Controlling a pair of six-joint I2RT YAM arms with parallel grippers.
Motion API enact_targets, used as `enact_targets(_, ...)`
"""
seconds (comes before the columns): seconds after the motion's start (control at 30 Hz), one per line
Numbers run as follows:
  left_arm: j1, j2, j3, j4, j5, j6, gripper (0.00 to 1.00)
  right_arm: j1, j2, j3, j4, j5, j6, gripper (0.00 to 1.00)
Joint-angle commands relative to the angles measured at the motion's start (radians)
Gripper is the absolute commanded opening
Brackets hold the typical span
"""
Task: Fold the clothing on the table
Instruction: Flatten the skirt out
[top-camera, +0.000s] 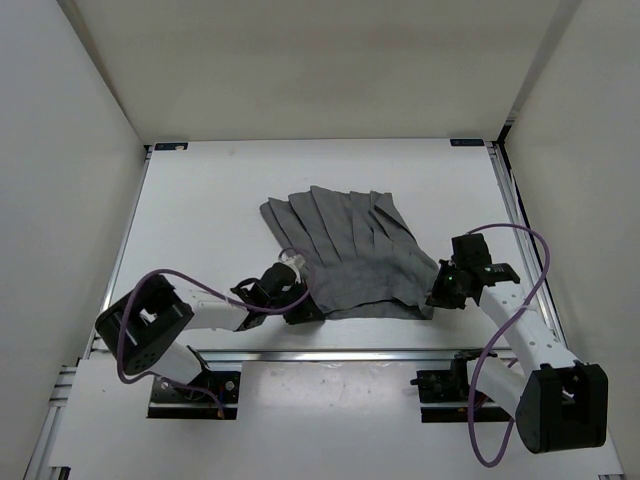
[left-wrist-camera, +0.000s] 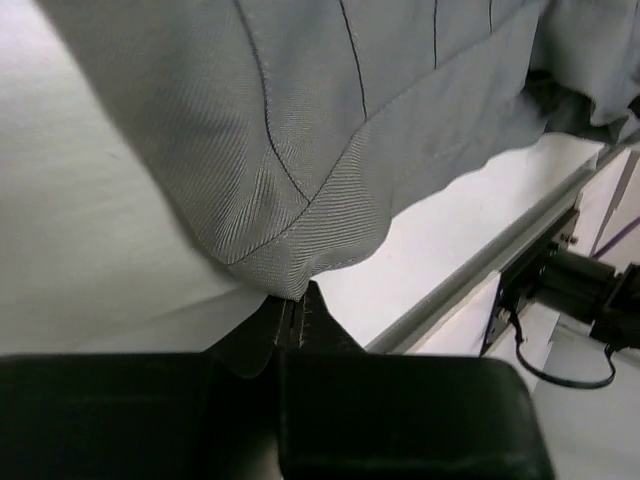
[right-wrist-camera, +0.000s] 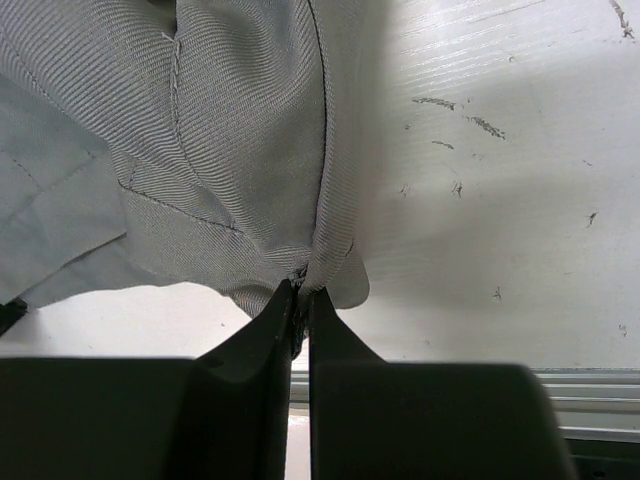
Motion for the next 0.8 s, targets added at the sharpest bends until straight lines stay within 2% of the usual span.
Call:
enact_targets(0.0, 0.085, -0.029, -0.008, -0.049, -0.022, 0.061, 0.0, 0.011, -0.014, 0.005, 0.017, -0.006, 0.015, 0.0)
enact_targets(0.07, 0.189, -0.11, 0.005, -0.112, -0.044, 0.118, 0.0, 0.029, -0.011, -0.004, 0.028, -0.021, 0.021, 0.0)
enact_targets(0.3, 0.5, -0.242, 0.068, -0.331, -0.062, 0.32, 0.0, 0.103, 0.066, -0.032, 0.18, -0.135, 0.074, 0.0)
enact_targets(0.4, 0.527, -0.276, 0.046, -0.362, -0.078, 0.345, 0.0, 0.091, 0.107, -0.036, 0.198, -0.141, 0.071, 0.0)
enact_targets(0.77, 0.467, -0.339, -0.125, -0.351, -0.102, 0.328, 0.0, 0.005, 0.121, -0.126, 0.194, -0.141, 0.065, 0.0)
